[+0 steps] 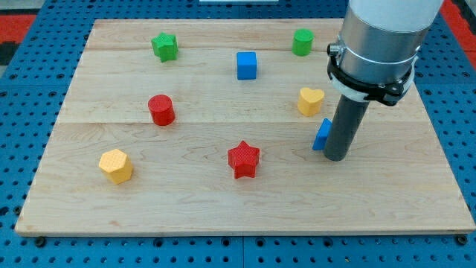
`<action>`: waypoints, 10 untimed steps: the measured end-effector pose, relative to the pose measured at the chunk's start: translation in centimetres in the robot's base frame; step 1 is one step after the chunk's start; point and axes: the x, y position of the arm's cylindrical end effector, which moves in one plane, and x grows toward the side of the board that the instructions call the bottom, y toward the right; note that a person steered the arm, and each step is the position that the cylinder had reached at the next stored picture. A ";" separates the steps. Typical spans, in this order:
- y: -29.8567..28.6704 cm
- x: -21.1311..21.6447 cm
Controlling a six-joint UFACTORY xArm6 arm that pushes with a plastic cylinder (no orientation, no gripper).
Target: Place the yellow heart diagonally bottom left of the green circle
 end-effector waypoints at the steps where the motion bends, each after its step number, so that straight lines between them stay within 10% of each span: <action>1: 2.7 -0.3; 10: -5.3 -17.5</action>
